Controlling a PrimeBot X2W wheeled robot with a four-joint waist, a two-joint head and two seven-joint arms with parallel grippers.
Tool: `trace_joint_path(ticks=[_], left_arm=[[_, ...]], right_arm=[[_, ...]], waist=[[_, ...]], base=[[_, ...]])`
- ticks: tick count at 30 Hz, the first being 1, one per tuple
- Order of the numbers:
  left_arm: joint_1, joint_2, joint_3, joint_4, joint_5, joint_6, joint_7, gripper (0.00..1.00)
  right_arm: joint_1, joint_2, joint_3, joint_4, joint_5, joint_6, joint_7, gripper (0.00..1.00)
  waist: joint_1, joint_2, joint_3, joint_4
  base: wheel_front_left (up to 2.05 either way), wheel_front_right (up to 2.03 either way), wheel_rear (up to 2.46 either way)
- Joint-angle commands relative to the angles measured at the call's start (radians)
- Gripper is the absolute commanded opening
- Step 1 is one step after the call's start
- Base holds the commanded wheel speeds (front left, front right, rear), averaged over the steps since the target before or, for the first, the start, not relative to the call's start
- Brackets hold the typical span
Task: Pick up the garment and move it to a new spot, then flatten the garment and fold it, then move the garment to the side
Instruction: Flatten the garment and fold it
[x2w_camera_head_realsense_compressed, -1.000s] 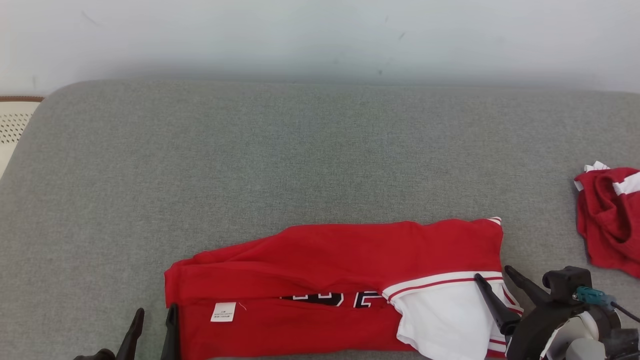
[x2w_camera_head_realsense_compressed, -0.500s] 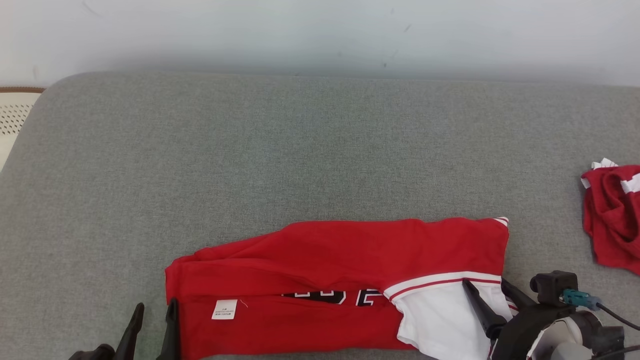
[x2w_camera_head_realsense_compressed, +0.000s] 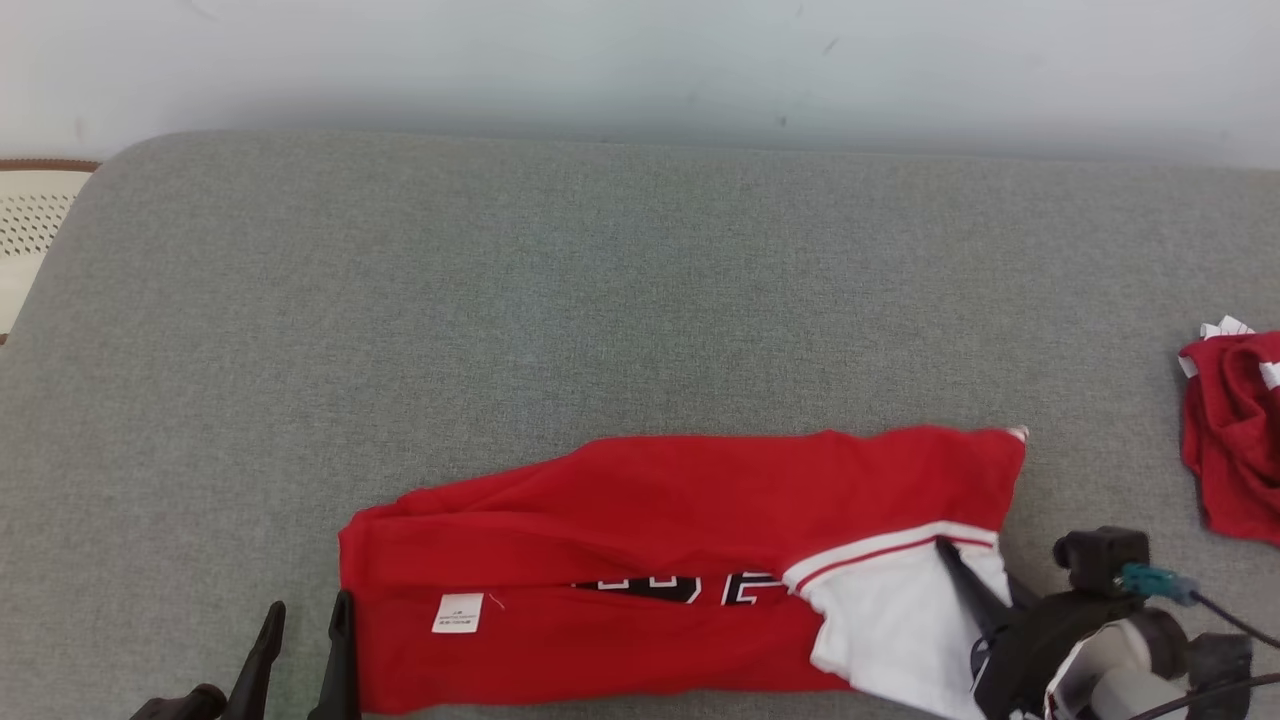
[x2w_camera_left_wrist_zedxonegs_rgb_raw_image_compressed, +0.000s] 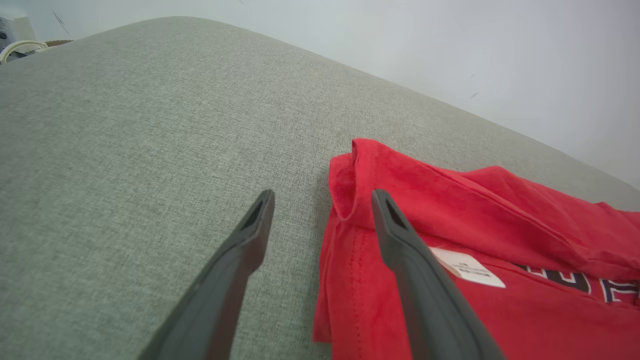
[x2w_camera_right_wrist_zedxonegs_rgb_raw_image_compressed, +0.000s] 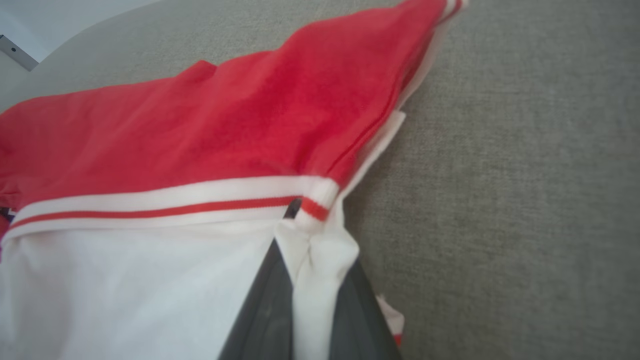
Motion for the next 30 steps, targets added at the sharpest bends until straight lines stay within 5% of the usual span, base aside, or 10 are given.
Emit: trace_joint_path(ticks=[1,13,19,30], left_arm=[[-0.003,0.001,0.005,-0.003,0.003,0.000,0.000,1.00],[0.015,0.001,0.003,0.001,-0.009,0.000,0.000,1.00],[0.025,0.001,0.002,0.007,-0.013,0.000,0.000,1.00],[0.020,0.001,-0.032,0.017,-0.034,0.002,0.000,1.00]], right_arm=[[-0.012,-0.017,-0.026,0.038,-0.005,-0.010,-0.009,0.00],[-0.030,-0.098,-0.132,0.018,-0.033,-0.006,-0.040,0.00],[-0.032,-0.125,-0.099,-0.163,-0.035,-0.006,-0.026,0.00],[-0.072,-0.172,0.051,-0.577,0.060,-0.006,0.237,0.00]], waist=[[0.0001,0.0000,-0.001,-0.002],[0.0001,0.0000,-0.019,-0.043],[0.0001,0.0000,-0.028,-0.059],[0.0001,0.0000,-0.046,-0.021]], base=[[0.00,0.00,0.00],[0.00,0.00,0.00],[0.00,0.00,0.00],[0.00,0.00,0.00]])
